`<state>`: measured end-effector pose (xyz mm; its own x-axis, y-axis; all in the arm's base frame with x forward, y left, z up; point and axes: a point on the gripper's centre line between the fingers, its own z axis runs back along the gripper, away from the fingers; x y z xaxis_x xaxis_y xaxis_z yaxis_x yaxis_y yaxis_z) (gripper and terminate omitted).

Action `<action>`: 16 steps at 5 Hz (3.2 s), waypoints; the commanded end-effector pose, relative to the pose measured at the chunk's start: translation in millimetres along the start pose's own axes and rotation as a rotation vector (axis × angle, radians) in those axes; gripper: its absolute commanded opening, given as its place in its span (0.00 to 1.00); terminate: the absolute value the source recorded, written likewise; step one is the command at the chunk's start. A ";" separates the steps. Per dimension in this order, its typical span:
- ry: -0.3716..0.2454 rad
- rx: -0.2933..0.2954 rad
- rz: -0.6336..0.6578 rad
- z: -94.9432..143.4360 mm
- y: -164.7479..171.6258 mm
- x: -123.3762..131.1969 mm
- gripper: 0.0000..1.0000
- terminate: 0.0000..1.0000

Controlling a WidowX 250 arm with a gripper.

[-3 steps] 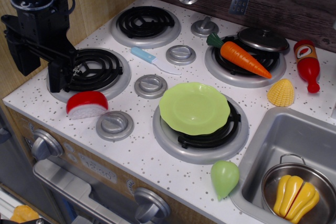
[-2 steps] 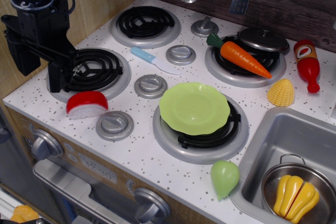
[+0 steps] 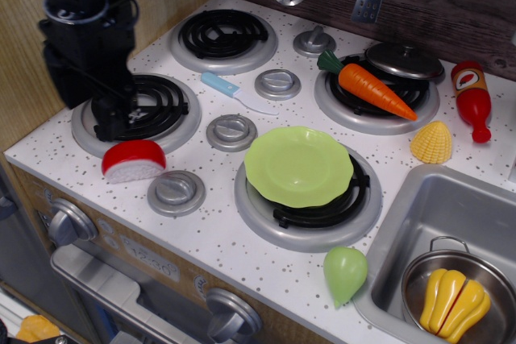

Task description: Put carrot on plate

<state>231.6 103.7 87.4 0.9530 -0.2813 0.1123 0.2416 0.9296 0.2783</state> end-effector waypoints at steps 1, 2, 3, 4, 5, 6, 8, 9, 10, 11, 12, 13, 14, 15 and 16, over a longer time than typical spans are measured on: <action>-0.246 0.099 -0.224 17.7 -7.6 61.2 1.00 0.00; -0.371 0.138 -0.428 18.8 -22.0 97.5 1.00 0.00; -0.428 0.182 -0.648 20.0 -35.0 124.4 1.00 0.00; -0.467 0.242 -0.829 23.3 -47.2 147.7 1.00 0.00; -0.480 0.250 -0.887 25.8 -55.0 162.7 1.00 0.00; -0.518 0.229 -0.897 18.4 -68.6 178.3 1.00 0.00; -0.653 0.093 -1.126 5.7 -92.4 209.4 1.00 0.00; -0.694 0.065 -1.212 0.5 -91.4 227.4 1.00 0.00; -0.688 -0.035 -1.073 -5.1 -82.4 242.8 1.00 0.00; -0.609 -0.056 -1.114 -11.5 -82.2 256.5 1.00 0.00; -0.544 -0.084 -1.120 -16.6 -84.1 256.2 1.00 0.00; -0.472 -0.133 -1.033 -22.9 -87.2 242.7 1.00 0.00; -0.460 -0.171 -1.001 -31.0 -89.6 232.8 1.00 0.00; -0.445 -0.193 -1.012 -44.7 -94.6 232.5 1.00 0.00; -0.423 -0.230 -0.970 -56.7 -98.8 237.6 1.00 0.00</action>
<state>429.0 -41.7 18.0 0.2460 -0.9369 0.2483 0.9375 0.2951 0.1845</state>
